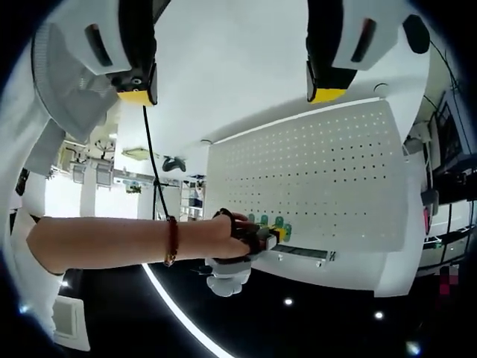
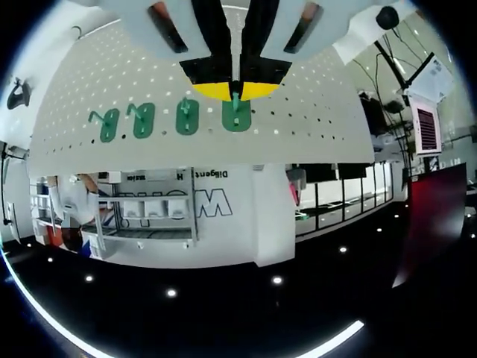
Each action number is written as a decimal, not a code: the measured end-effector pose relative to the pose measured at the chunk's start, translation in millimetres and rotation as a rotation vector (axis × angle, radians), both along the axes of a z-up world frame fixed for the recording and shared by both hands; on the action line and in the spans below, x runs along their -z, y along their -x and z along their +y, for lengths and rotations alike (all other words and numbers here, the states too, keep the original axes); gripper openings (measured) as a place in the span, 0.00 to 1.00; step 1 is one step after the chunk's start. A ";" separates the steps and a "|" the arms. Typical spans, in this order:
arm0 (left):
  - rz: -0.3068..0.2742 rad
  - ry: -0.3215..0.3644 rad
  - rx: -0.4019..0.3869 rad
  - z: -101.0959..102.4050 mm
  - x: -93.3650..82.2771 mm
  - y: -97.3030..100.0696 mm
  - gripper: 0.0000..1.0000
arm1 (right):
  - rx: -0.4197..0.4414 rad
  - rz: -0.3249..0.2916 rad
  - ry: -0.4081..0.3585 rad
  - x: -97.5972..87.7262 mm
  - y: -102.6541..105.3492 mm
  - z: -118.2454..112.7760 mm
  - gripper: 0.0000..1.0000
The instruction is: Insert the hook assembly into the mounting plate slot until the hook locks in place.
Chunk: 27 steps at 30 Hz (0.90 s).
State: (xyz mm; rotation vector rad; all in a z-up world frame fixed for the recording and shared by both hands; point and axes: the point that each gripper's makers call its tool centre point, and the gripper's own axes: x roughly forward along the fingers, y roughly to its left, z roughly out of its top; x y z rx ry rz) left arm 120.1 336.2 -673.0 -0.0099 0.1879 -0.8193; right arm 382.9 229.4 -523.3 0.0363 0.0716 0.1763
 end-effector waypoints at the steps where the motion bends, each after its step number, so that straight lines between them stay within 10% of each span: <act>1: -0.003 0.002 -0.004 1.5 -1.1 -0.7 0.84 | 0.001 0.001 -0.004 -0.6 -1.4 0.2 0.01; 27: 0.012 0.009 -0.017 8.8 1.0 1.8 0.84 | 0.019 0.026 -0.011 4.2 -25.5 2.6 0.01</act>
